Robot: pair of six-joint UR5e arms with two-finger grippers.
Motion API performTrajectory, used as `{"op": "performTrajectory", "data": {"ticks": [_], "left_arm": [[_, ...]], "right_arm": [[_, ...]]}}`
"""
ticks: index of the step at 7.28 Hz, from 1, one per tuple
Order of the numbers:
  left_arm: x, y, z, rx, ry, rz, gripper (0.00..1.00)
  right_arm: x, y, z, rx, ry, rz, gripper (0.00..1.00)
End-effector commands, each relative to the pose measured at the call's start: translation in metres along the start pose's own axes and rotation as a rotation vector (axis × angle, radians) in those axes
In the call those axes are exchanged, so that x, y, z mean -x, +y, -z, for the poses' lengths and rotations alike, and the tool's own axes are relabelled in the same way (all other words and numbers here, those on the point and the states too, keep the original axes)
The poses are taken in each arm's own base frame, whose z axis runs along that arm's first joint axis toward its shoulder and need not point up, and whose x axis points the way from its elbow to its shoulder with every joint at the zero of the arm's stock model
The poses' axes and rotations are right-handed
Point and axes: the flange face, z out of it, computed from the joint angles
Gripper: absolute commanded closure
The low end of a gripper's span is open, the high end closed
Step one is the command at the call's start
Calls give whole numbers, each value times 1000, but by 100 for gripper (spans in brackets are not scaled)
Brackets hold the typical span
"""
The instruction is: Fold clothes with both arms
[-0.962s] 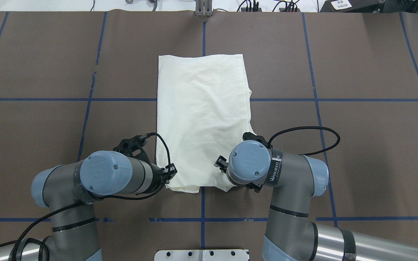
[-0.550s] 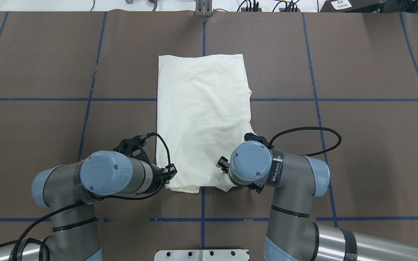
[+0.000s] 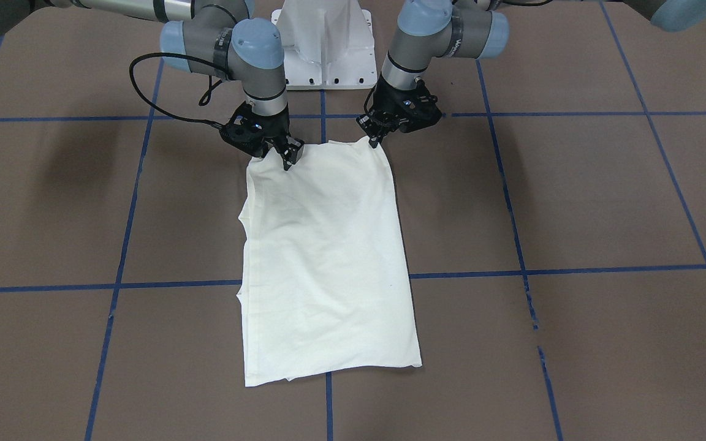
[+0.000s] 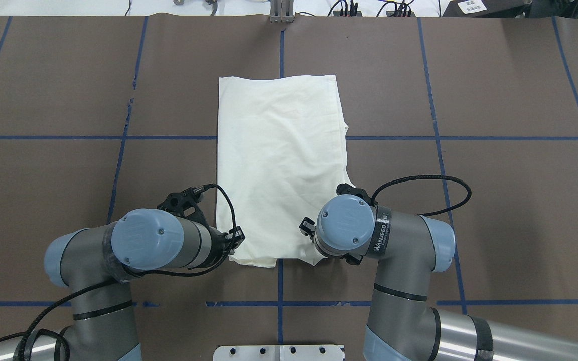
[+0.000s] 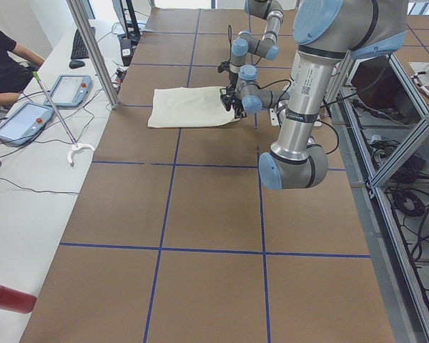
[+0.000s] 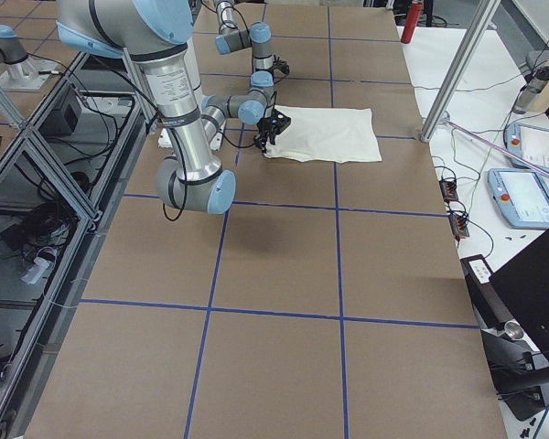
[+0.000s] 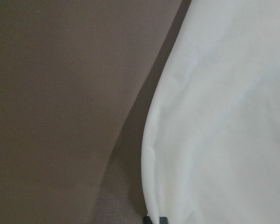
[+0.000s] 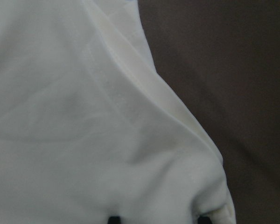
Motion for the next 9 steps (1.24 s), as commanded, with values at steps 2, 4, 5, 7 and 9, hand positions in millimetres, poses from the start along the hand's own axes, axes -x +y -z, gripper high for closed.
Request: {"op": "performTrajectory", "data": {"ticks": [2,4,5,7,9], "left_arm": [[0,0,-1,0,1,1,100],[0,0,-1,0,1,-1,100],[-1,0,-1,1,3,-1,100],[-3,1,2,4,13,-2,100],[-3,4,21,7,32,-6,100]], "right_arm": [[7,-3,11,4,-22,-1,100],[9,-10,17,20,-27,-12,100],[13,-9,20,22,-34,-12,100],[17,-6,34,25,-63,-8,100],[10,-3,58,50,-102,4,100]]}}
